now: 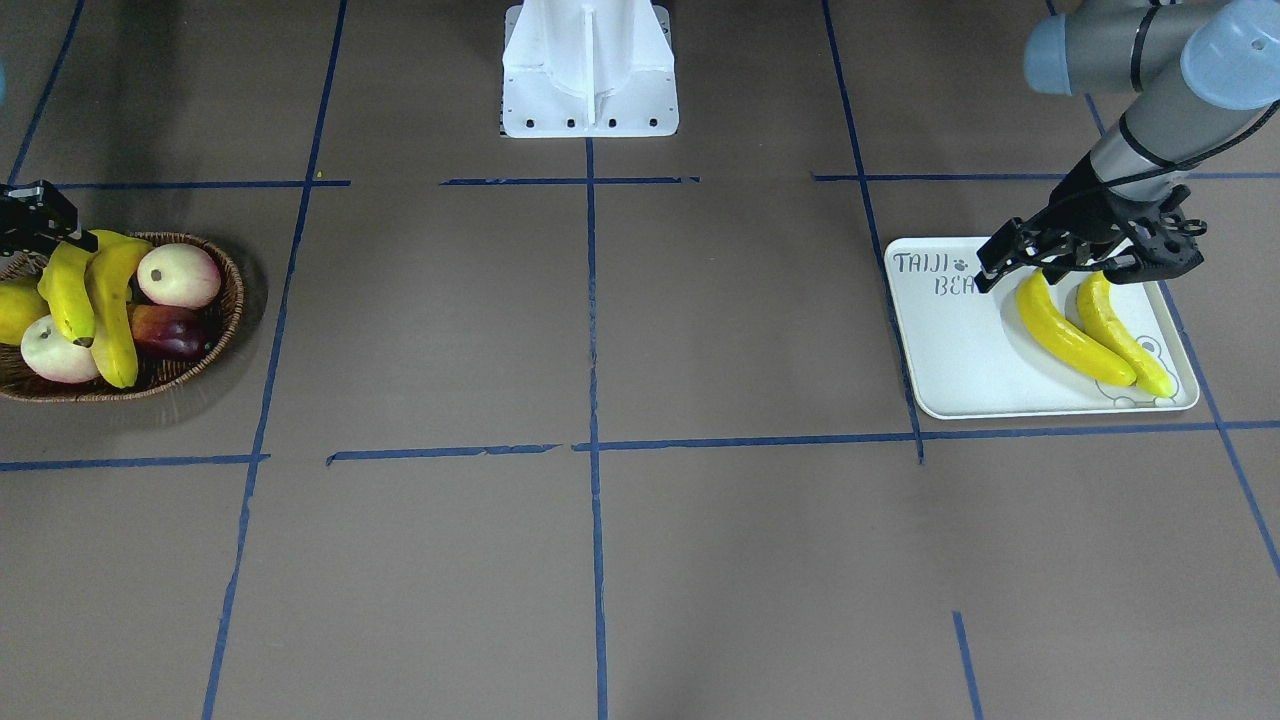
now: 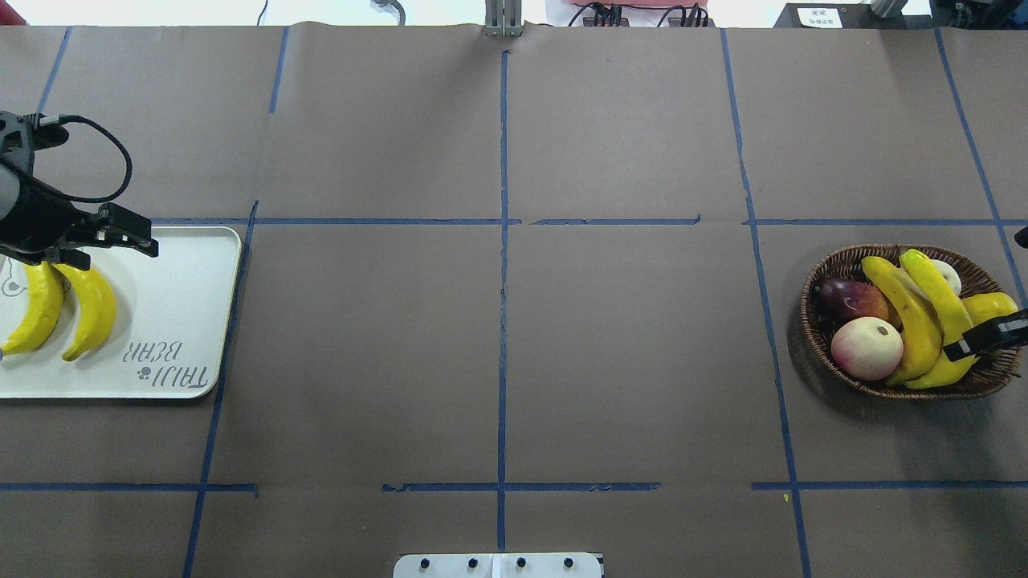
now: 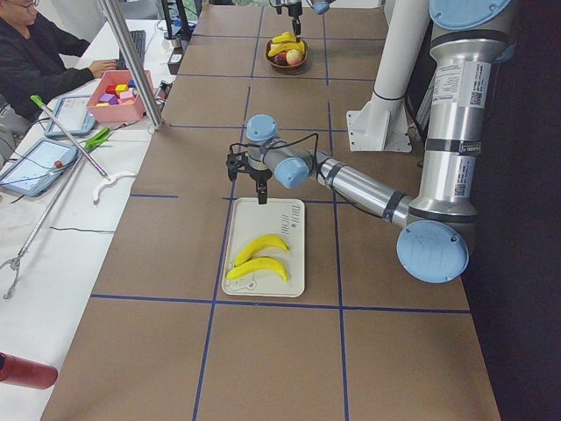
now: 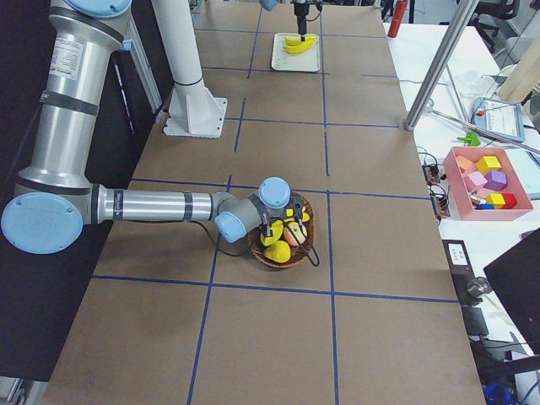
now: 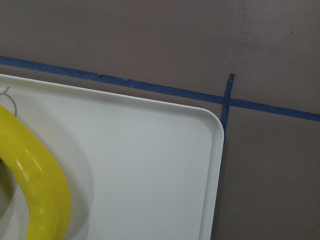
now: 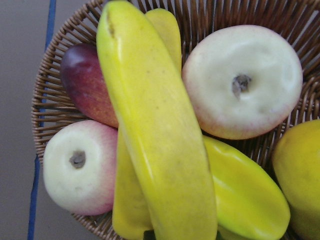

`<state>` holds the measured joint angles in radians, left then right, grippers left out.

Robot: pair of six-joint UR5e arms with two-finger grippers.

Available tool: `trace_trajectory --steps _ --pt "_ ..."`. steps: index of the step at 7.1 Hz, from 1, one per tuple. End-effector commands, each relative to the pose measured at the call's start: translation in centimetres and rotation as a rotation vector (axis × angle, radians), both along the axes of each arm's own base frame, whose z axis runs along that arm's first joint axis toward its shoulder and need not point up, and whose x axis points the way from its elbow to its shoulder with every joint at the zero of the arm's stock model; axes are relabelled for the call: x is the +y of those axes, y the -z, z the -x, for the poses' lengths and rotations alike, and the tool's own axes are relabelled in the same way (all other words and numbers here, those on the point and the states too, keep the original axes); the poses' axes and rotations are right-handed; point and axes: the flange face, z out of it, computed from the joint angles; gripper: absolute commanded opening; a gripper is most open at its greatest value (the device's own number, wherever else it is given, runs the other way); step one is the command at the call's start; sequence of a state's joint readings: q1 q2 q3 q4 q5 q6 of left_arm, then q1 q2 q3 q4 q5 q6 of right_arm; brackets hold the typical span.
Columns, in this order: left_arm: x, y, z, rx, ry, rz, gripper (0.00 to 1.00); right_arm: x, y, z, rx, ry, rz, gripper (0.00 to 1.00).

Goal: Transfer all bananas from basket to plate

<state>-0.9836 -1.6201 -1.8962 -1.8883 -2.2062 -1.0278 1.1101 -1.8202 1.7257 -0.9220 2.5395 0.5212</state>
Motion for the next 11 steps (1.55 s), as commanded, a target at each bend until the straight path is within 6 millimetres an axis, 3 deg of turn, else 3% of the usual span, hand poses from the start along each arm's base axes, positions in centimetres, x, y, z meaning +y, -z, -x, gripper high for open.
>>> trace_trajectory --steps 1,4,6,7,8,9,10,11 --pt "0.0 0.0 0.0 -0.001 0.001 -0.002 0.99 1.2 -0.4 -2.1 -0.029 -0.035 -0.050 0.00" --pt "0.1 0.4 -0.1 0.010 0.013 0.011 0.99 1.5 1.1 -8.9 -0.157 -0.132 -0.020 0.00" --pt "0.0 0.6 -0.2 0.013 0.018 0.014 0.99 1.2 3.4 -10.3 -0.261 -0.114 0.003 0.00" --pt "-0.2 1.3 -0.6 0.024 0.015 0.008 0.99 -2.0 6.4 -7.3 -0.272 -0.075 -0.002 0.00" --pt "-1.2 3.9 -1.6 0.064 0.048 0.022 0.99 -6.1 11.3 -3.5 -0.282 -0.056 0.031 0.00" --pt "-1.9 7.5 -3.5 0.127 0.080 0.042 0.99 -8.8 16.2 0.3 -0.277 -0.073 0.070 0.00" --pt "-1.7 10.9 -6.1 0.216 0.077 0.017 0.99 -10.5 21.6 5.5 -0.278 -0.082 0.081 0.00" --pt "-0.6 13.4 -9.0 0.323 0.079 0.028 0.99 -11.0 27.0 11.5 -0.282 -0.106 0.128 0.00"
